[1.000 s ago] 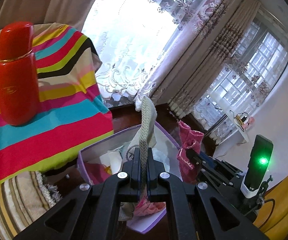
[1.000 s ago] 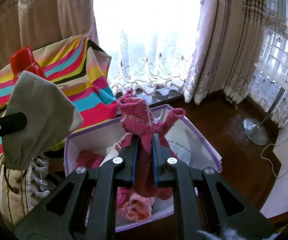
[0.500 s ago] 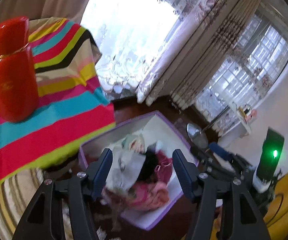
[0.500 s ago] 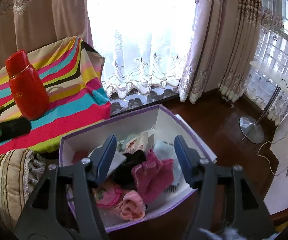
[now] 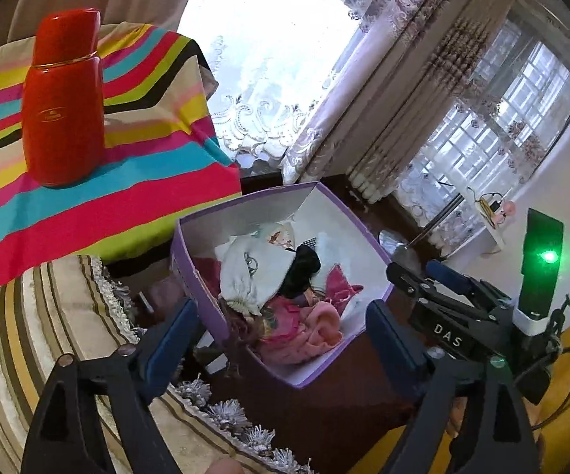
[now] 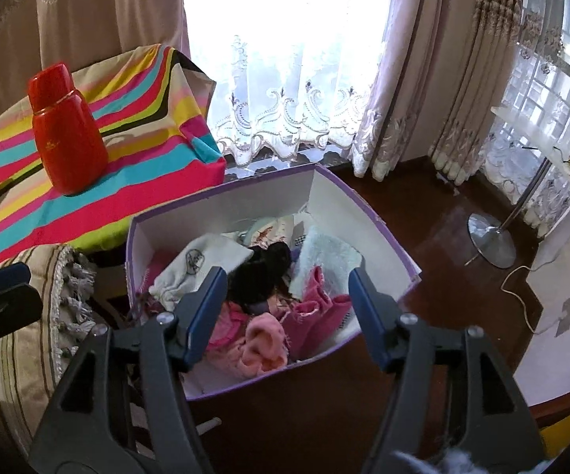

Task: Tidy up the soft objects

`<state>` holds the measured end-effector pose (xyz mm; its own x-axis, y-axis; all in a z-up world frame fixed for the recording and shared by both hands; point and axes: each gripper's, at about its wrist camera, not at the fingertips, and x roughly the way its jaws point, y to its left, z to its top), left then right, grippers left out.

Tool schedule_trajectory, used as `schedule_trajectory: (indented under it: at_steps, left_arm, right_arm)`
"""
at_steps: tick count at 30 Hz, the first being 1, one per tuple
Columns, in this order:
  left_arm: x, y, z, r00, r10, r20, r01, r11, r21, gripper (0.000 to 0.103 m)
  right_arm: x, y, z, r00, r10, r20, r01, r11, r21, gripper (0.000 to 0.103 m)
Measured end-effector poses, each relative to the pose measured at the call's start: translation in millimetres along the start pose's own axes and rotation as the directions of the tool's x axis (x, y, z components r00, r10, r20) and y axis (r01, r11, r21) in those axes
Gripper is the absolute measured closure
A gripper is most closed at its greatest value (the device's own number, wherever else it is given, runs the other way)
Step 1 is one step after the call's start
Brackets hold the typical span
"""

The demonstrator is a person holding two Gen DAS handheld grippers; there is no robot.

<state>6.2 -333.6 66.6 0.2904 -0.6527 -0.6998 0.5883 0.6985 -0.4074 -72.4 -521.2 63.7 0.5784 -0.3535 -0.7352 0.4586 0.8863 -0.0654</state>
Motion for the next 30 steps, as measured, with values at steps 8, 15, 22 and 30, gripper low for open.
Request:
schedule_trajectory:
  at_steps: [8, 15, 22, 30]
  left_arm:
    - [7, -3, 0, 1.000, 0.023, -0.003, -0.023, 0.999, 0.024, 0.003]
    - [10, -7, 1, 0.998, 0.065, 0.004, -0.065, 0.997, 0.043, 0.002]
    - [18, -6, 3, 0.996, 0.092, -0.017, -0.091, 0.995, 0.044, 0.001]
    - [19, -5, 3, 0.995, 0.093, -0.021, -0.092, 0.995, 0.049, 0.001]
  right_arm:
    - [3, 0, 1, 1.000, -0.003, -0.008, 0.003, 1.000, -0.006, 0.034]
    - [8, -3, -1, 1.000, -0.004, -0.013, 0.004, 1.000, -0.004, 0.034]
    - [9, -3, -1, 1.000, -0.002, -0.015, 0.002, 1.000, -0.003, 0.034]
    - [9, -2, -2, 1.000, 0.000, -0.017, 0.000, 1.000, -0.003, 0.034]
